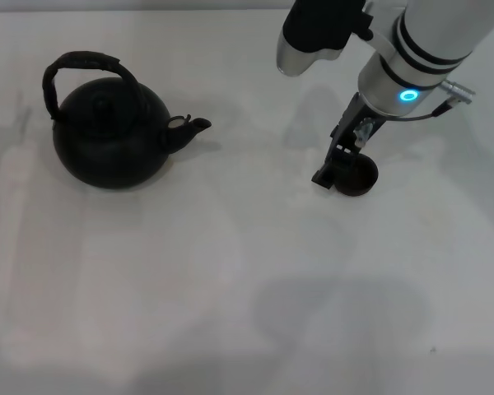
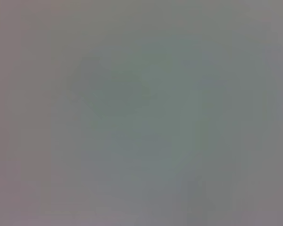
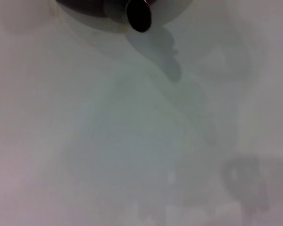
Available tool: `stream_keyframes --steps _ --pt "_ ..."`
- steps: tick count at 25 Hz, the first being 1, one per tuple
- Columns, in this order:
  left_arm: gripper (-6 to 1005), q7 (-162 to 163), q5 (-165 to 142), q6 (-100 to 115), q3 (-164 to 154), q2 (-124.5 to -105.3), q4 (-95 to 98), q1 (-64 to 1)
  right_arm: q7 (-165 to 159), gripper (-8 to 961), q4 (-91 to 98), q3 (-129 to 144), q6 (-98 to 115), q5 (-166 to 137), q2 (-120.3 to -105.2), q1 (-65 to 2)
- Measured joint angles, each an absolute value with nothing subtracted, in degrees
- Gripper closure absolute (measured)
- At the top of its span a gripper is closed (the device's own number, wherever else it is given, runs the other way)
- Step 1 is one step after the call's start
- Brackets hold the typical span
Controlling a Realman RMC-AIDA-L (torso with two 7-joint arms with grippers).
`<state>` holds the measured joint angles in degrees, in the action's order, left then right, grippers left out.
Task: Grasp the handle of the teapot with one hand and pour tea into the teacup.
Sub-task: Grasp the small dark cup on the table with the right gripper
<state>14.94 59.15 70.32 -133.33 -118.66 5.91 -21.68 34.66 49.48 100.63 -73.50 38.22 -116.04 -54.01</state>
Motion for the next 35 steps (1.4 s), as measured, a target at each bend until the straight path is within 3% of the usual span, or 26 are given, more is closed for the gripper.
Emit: stream_keyframes --steps 35 --pt "169 14.57 58.89 70.20 -133.33 -118.56 5.71 -22.31 33.14 157 47.97 100.82 -74.72 35.52 -115.94 -52.01"
